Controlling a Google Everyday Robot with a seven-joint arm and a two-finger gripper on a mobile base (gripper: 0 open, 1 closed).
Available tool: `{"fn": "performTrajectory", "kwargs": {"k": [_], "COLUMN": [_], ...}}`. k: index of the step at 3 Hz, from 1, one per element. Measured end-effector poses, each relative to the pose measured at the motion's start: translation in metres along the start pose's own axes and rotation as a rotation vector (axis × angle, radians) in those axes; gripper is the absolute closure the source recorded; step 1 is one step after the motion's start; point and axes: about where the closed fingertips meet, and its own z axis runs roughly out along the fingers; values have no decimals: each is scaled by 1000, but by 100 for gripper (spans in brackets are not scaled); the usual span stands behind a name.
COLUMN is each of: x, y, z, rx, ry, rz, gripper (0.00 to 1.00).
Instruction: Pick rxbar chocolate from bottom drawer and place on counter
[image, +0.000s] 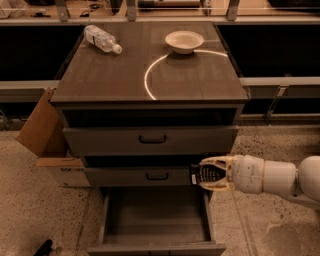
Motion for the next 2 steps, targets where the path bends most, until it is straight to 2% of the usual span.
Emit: {"fn": "performTrajectory", "kwargs": {"k": [1,2], "x": [0,-15], "y": [0,-34], "z": [0,1], "rx": [0,-3], "ry": [0,-25], "rz": [0,-31], "gripper": [100,100]}}
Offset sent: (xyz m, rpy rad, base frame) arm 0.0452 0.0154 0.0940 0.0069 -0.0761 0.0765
